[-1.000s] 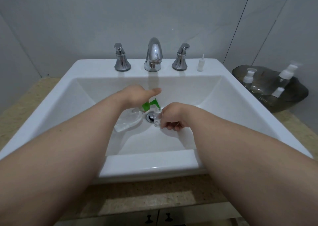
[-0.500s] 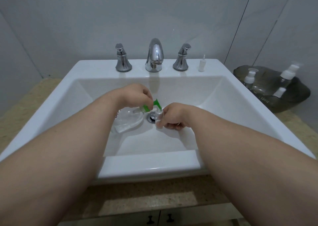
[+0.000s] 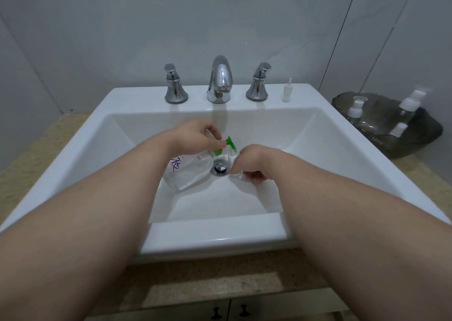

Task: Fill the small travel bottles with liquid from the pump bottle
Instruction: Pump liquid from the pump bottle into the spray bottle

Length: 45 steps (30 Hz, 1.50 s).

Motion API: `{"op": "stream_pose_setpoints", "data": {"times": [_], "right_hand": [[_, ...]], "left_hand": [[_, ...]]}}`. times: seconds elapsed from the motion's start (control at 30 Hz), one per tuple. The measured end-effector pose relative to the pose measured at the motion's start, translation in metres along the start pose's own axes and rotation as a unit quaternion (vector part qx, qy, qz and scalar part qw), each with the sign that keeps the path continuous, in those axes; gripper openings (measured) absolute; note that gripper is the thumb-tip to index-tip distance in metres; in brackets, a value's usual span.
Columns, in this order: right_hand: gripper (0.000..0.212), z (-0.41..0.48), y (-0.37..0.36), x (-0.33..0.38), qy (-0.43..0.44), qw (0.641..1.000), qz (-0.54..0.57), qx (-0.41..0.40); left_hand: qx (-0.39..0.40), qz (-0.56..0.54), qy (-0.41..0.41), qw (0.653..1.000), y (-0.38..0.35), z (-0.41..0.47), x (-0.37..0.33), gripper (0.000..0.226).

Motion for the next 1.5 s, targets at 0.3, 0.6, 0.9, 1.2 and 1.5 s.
{"op": "stream_pose_setpoints", "data": {"times": [0.3,0.6,0.9,1.2,1.5], "right_hand": [[0.018,0.001,-0.002,0.0,-0.014,1.0,-0.012,0.008],[0.029,-0.002,-0.003,0.001,-0.013,1.0,0.015,0.007],[0.007,-0.014,-0.005,0.003,-0.022,0.993,0.118,0.025],[0.019,-0.017,-0.005,-0.007,-0.065,0.979,0.19,0.018],[0.016,-0.022,-0.014,0.006,-0.003,0.995,0.074,0.067]], "left_hand": [[0.057,0.099,0.043,0.992,-0.012,0.002,0.007,0.044],[0.058,0.118,0.111,0.985,-0.007,0.0,0.013,0.081],[-0.002,0.041,0.154,0.987,-0.007,0.004,0.022,0.081],[-0.009,0.069,0.152,0.986,-0.006,0.005,0.028,0.083],[-0.009,0.062,0.143,0.988,-0.006,0.007,0.028,0.084]]}}
Point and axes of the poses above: each hand's wrist, its own z-axis towards the middle knuckle, its own y-axis out of the back of the hand, x = y × z, the point moved 8 cm from there along z, towards the middle knuckle, and after that the axes turned 12 degrees about z, right-handed, at the moved point
